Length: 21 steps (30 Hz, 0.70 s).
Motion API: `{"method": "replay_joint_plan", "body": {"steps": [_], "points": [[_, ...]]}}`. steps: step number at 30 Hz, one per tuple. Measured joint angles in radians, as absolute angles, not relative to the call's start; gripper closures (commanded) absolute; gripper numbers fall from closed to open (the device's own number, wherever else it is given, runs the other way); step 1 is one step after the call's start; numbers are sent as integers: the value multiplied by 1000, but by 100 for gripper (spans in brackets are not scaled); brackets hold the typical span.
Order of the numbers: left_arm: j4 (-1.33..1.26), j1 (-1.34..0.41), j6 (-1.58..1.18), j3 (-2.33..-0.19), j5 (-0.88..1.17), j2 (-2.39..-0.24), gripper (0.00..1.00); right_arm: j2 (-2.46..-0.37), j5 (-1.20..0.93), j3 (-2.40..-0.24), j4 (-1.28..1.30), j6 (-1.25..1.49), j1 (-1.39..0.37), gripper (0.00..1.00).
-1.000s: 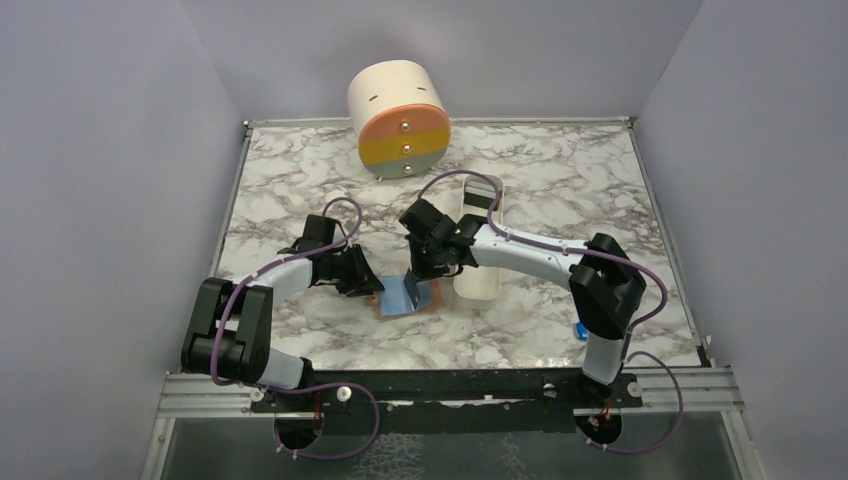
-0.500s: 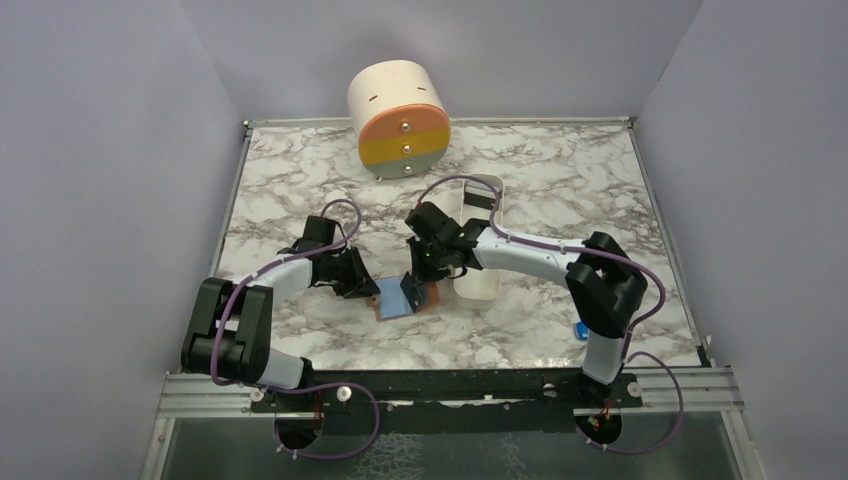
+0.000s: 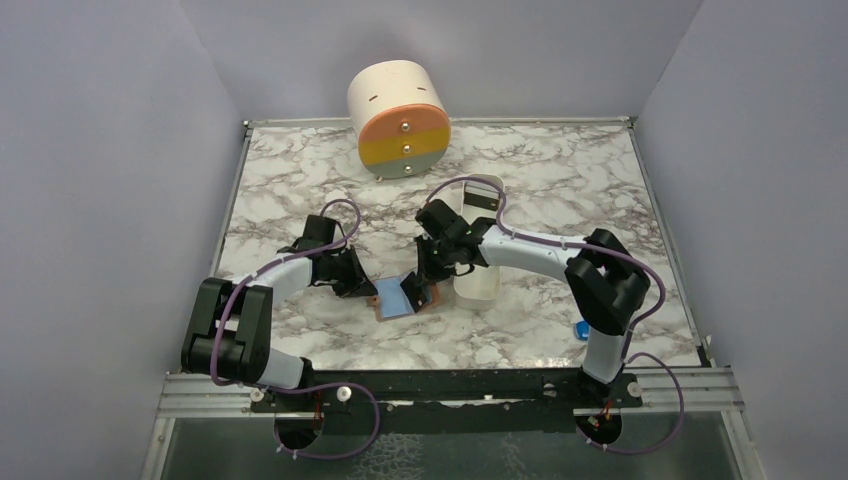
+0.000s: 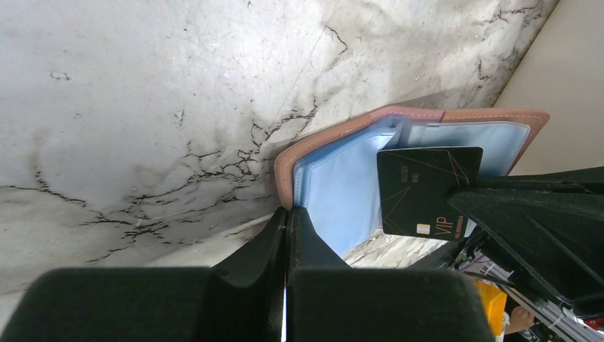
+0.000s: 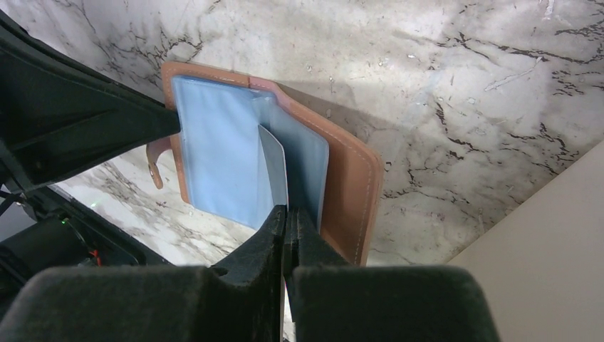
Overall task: Put the credit cards into the card holder
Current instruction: Insert the credit card into the card holder.
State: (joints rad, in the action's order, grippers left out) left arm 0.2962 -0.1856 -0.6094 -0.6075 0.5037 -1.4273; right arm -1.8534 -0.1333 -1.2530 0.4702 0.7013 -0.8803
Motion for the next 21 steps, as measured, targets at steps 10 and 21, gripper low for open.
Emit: {"method": "replay_joint_plan", "body": {"steps": [10,21], "points": [[295,-186,-610,-608,504,-1433,100,-1846,-158,-1249,460,701,-869,99],[292,-197,-609,-613,504,-1446,100,-1832,-174,-1235,448,702,-869,99]]}}
